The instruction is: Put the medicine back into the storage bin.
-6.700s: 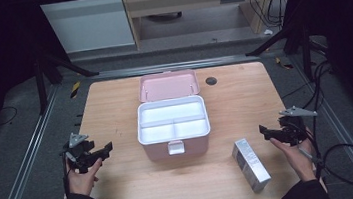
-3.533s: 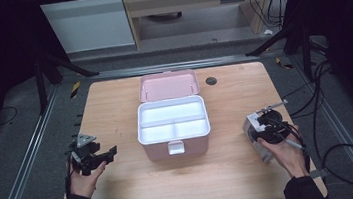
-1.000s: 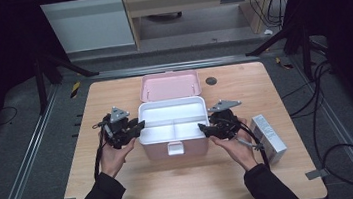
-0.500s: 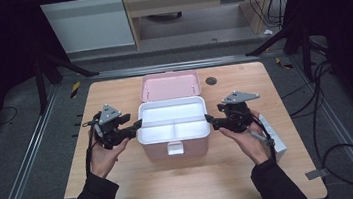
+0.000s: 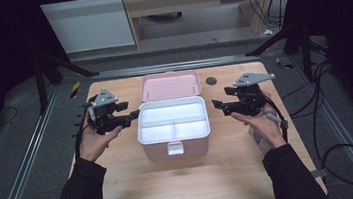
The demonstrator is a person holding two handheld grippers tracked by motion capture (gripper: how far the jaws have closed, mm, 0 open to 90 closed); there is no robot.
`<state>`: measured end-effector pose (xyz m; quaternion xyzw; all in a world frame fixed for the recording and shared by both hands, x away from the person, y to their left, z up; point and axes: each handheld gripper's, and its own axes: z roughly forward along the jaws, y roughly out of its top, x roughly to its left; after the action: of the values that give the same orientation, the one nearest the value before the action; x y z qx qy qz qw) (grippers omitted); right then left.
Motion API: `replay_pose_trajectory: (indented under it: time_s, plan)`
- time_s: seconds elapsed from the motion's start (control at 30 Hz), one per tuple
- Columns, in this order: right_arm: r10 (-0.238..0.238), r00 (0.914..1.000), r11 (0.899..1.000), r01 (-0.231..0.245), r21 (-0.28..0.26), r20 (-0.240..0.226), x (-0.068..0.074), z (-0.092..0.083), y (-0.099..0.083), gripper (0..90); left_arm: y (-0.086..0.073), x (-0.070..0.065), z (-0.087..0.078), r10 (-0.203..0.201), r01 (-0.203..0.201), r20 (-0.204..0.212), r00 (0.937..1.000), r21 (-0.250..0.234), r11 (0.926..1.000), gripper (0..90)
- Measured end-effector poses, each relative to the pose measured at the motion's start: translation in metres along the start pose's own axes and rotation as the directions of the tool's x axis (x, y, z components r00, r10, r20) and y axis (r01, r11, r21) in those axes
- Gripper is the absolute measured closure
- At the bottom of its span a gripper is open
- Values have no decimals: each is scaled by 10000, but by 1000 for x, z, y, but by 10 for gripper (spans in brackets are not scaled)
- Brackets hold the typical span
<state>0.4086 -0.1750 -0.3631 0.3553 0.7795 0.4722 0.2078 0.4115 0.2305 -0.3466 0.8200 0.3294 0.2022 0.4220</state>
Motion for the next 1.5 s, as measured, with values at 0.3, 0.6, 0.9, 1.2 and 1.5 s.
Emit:
replay_pose_trajectory:
  time_s: [0.3,0.6,0.9,1.2,1.5]
  plan:
    - [-1254,9837,9898,1328,513,-1286,-4,15,21,338,6,14,21,627,-687,1130,9916,506,9964,449]
    - [-2483,9320,9520,2851,1112,-2639,0,29,42,408,11,11,36,1715,-2045,1963,9654,1624,9653,457]
    - [-3194,8898,8951,3962,2044,-3258,7,51,46,472,20,8,45,2382,-3027,2585,9362,2483,9202,536]
    - [-3519,8533,8185,4800,3158,-3849,19,76,41,598,20,3,59,2810,-3688,2919,9142,3121,8756,620]
    - [-3929,8054,7121,5718,4074,-4438,26,95,29,752,16,-1,74,3015,-4256,3389,8912,3945,8144,698]
